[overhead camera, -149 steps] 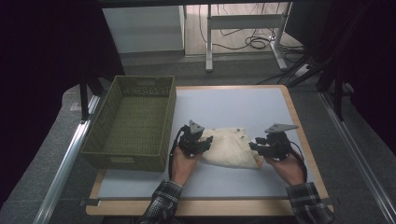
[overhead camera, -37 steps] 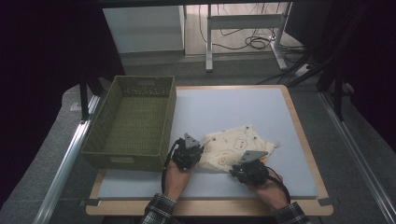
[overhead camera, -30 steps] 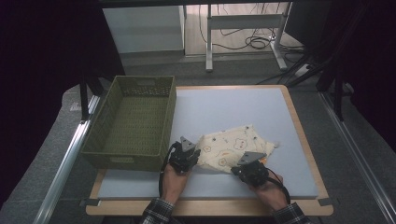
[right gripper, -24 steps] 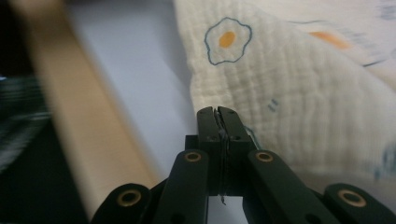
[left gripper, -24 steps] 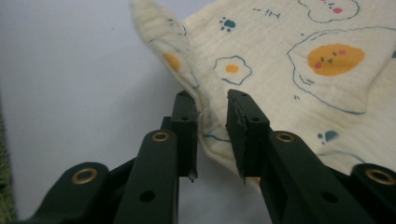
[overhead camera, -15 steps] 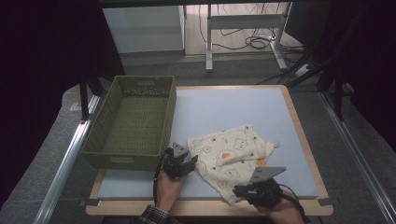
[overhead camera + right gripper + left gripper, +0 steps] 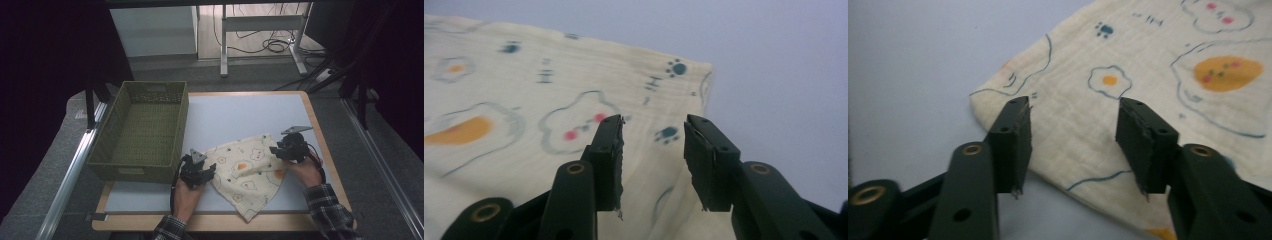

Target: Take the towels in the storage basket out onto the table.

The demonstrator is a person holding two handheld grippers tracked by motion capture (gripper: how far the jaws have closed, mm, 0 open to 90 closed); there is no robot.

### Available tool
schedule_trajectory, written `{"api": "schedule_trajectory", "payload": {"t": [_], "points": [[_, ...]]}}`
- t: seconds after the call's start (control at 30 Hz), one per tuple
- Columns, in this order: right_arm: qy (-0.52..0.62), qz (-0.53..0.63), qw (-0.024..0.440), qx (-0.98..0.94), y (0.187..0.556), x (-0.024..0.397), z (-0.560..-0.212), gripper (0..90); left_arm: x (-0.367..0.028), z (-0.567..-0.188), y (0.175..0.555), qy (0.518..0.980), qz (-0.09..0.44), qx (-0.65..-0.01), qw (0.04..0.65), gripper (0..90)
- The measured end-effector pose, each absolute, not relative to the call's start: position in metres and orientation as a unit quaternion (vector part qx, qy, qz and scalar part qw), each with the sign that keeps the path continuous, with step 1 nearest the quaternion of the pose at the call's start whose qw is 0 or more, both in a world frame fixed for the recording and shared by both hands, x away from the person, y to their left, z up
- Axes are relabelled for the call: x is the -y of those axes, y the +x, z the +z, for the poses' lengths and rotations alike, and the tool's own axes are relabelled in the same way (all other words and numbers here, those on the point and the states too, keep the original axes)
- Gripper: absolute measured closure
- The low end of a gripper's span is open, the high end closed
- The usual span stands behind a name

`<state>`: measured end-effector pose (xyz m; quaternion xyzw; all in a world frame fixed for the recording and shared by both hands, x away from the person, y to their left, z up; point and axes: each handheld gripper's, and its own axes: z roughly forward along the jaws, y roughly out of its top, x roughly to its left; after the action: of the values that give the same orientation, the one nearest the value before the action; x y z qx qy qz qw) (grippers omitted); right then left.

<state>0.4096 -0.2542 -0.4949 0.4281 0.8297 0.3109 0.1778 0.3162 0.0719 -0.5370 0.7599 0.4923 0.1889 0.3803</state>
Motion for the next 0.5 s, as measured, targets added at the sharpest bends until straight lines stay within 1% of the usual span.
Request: {"api": "schedule_trajectory", "payload": {"t": [0.03, 0.07, 0.1, 0.13, 0.17, 0.2, 0.27, 0.3, 0.4, 0.47, 0.5], "points": [[0.428, 0.311, 0.178, -0.830, 0.410, 0.254, -0.495, 58.3, -0.072, -0.538, 0.317, 0.761, 0.190, -0.494, 0.376, 51.7], [0.431, 0.304, 0.175, -0.831, 0.415, 0.253, -0.500, 58.5, -0.072, -0.539, 0.317, 0.762, 0.191, -0.495, 0.371, 54.8], [0.435, 0.295, 0.172, -0.833, 0.418, 0.251, -0.505, 61.5, -0.071, -0.540, 0.317, 0.764, 0.193, -0.494, 0.367, 58.8], [0.440, 0.284, 0.177, -0.833, 0.420, 0.250, -0.509, 72.7, -0.071, -0.541, 0.318, 0.767, 0.193, -0.493, 0.362, 63.8], [0.441, 0.282, 0.180, -0.833, 0.420, 0.249, -0.511, 79.2, -0.071, -0.542, 0.318, 0.768, 0.193, -0.490, 0.365, 68.7], [0.442, 0.291, 0.171, -0.831, 0.420, 0.250, -0.511, 85.7, -0.071, -0.542, 0.318, 0.770, 0.194, -0.487, 0.364, 74.7], [0.440, 0.286, 0.177, -0.833, 0.417, 0.250, -0.509, 87.6, -0.069, -0.541, 0.319, 0.774, 0.195, -0.480, 0.363, 88.2], [0.437, 0.287, 0.184, -0.832, 0.413, 0.251, -0.506, 87.8, -0.068, -0.539, 0.320, 0.776, 0.202, -0.476, 0.363, 89.6], [0.426, 0.308, 0.203, -0.826, 0.402, 0.255, -0.485, 87.9, -0.062, -0.529, 0.326, 0.774, 0.211, -0.467, 0.371, 89.8], [0.420, 0.324, 0.222, -0.818, 0.398, 0.257, -0.464, 87.9, -0.058, -0.515, 0.336, 0.771, 0.231, -0.462, 0.373, 89.8], [0.418, 0.331, 0.232, -0.813, 0.399, 0.258, -0.453, 87.9, -0.056, -0.507, 0.344, 0.768, 0.253, -0.459, 0.369, 89.8]]}}
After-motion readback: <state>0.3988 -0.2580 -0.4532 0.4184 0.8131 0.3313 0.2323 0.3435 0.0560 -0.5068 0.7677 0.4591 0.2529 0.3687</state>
